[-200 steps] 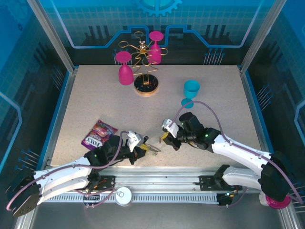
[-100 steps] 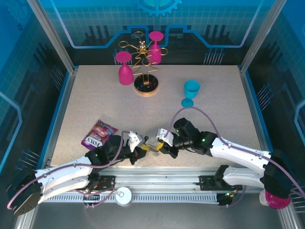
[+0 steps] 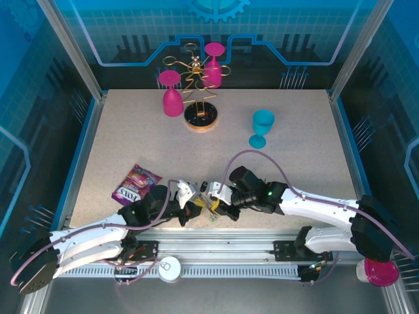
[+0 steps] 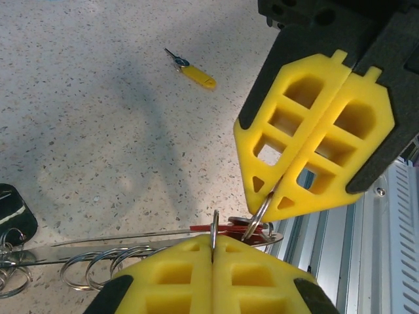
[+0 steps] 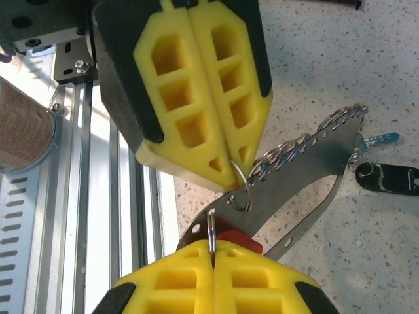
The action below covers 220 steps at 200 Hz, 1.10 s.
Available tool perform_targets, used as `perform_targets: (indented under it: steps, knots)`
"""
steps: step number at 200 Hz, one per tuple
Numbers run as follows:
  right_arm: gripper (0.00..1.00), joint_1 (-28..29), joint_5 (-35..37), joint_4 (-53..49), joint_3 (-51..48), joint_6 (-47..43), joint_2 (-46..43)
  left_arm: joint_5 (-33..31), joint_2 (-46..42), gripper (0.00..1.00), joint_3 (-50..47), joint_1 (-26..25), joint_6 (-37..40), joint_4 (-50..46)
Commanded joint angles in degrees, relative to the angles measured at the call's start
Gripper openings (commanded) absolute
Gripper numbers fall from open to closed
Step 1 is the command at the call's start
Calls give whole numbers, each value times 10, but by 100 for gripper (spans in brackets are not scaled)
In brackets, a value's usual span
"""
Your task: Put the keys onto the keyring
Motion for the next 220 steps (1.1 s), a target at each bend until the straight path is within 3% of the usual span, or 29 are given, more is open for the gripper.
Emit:
perform_targets:
  steps: [1,60,92,143,220]
  knots:
    - [0,6,14,30,17,18,4,18,3,0,16,-4,9,20]
    - [0,6,56,41,25,56,23,29,4,0,17,-4,11,21]
    - [0,-11,80,39,33,143,39,22,4,0,18,-4,16,19]
    - [0,-17,63,42,38,266,75,-6,0,0,28,-4,38,16]
    - [0,-21,67,41,33,341,96,-32,-17,0,30,-5,57,18]
